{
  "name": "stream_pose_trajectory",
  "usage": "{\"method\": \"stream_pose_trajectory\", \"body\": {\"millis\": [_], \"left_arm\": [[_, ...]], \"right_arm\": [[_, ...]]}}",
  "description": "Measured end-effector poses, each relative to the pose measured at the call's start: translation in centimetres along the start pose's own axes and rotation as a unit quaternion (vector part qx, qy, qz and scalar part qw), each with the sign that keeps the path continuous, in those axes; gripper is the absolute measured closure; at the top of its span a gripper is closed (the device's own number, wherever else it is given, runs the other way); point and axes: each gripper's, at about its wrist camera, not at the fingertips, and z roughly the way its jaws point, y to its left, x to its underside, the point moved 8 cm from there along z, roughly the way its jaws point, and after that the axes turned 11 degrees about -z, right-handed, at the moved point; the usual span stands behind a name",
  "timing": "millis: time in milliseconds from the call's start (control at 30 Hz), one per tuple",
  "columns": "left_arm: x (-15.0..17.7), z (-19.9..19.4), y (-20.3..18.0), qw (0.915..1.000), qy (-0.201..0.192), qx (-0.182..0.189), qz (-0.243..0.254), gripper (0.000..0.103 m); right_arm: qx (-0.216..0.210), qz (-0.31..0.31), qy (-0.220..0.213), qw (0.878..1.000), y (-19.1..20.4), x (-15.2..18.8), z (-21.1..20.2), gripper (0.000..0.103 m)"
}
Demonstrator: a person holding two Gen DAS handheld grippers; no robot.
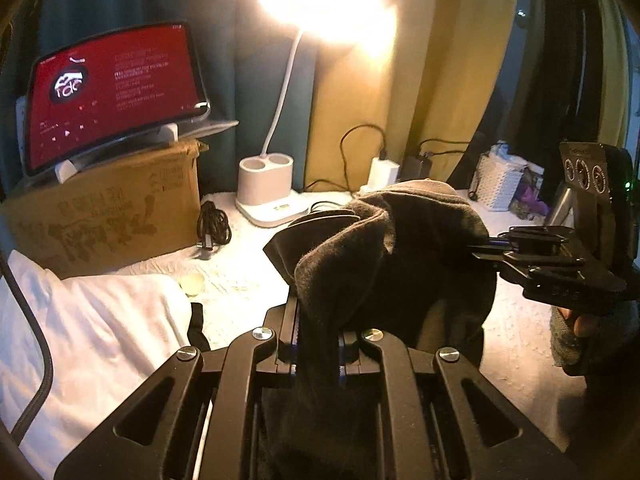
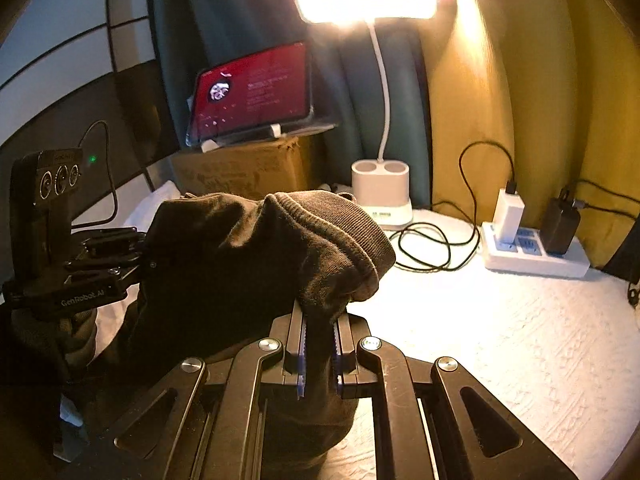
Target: Fold small clothes
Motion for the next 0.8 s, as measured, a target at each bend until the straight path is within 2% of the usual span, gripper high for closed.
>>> {"method": "stream_pose_trajectory", "body": {"millis": [67, 433, 500, 633, 733, 767, 800], "left_arm": [[0.3, 1.2, 0.5, 0.9998, 0.009, -0.016, 0.004, 0.092], [1.2, 5.3, 3.2, 0.9978, 0.045, -0.039, -0.028, 0.092], [1.3, 5.7, 3.6, 0.9972, 0.048, -0.049, -0.027, 0.091], [2.1, 7.3, 4.4, 0.9937, 0.062, -0.094, -0.003, 0.091], [2.4, 7.8, 5.3, 0.9925, 0.066, -0.101, -0.018, 0.086], [2.4, 7.9, 5.6, 0.9921, 0.068, -0.102, -0.025, 0.085], [2.4, 7.9, 6.0, 0.9916, 0.070, -0.104, -0.032, 0.085]], "right_arm": [[-0.003, 0.006, 0.007, 1.000, -0.6, 0.4, 1.0, 0.093], [-0.021, 0.024, 0.041, 0.999, -2.6, 1.9, 5.8, 0.093], [-0.026, 0.025, 0.049, 0.998, -3.0, 2.1, 7.0, 0.093], [-0.026, 0.030, 0.071, 0.997, -3.7, 2.8, 9.3, 0.093], [-0.023, 0.038, 0.092, 0.995, -4.4, 3.8, 11.0, 0.093], [-0.025, 0.042, 0.096, 0.994, -4.6, 4.0, 11.3, 0.090], [-0.021, 0.045, 0.098, 0.994, -4.9, 4.3, 11.6, 0.080]]}}
